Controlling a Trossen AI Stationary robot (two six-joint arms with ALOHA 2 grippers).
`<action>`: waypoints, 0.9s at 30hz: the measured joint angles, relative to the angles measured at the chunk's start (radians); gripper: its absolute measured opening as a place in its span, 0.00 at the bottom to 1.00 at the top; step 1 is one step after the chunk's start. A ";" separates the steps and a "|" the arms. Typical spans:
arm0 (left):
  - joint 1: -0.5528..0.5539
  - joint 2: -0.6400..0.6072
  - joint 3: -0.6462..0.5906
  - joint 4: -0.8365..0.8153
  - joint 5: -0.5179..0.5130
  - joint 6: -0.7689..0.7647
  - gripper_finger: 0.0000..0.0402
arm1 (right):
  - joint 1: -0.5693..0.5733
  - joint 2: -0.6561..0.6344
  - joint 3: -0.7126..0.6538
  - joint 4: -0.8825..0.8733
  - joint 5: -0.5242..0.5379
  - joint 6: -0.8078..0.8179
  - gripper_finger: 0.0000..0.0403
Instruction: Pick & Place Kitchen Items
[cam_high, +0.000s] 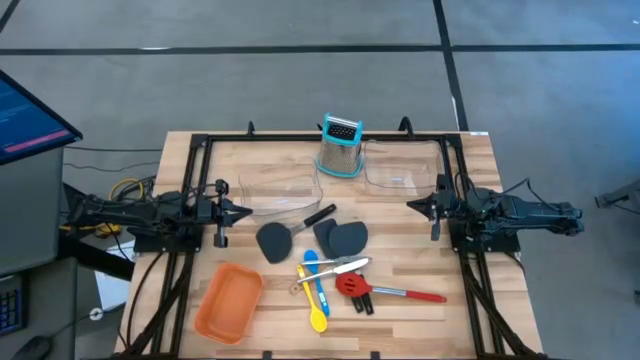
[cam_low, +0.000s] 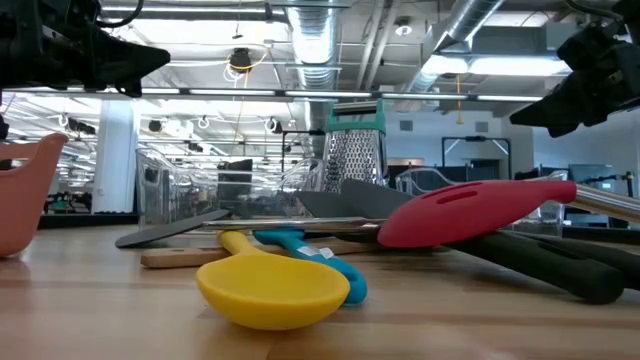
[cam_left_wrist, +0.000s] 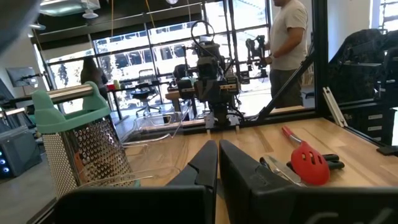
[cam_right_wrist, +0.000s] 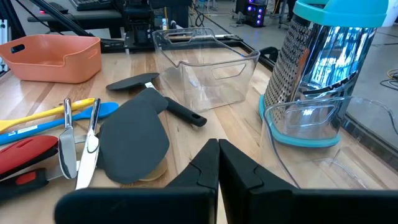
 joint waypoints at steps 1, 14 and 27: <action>0.000 0.000 0.000 0.001 0.000 0.000 0.01 | 0.000 0.000 0.000 0.000 0.000 0.000 0.00; 0.000 0.000 0.000 0.012 0.000 0.000 0.01 | 0.000 0.000 0.000 0.000 0.000 0.000 0.00; 0.000 0.000 0.000 0.022 0.000 0.000 0.01 | 0.000 0.000 0.000 0.000 0.000 0.000 0.00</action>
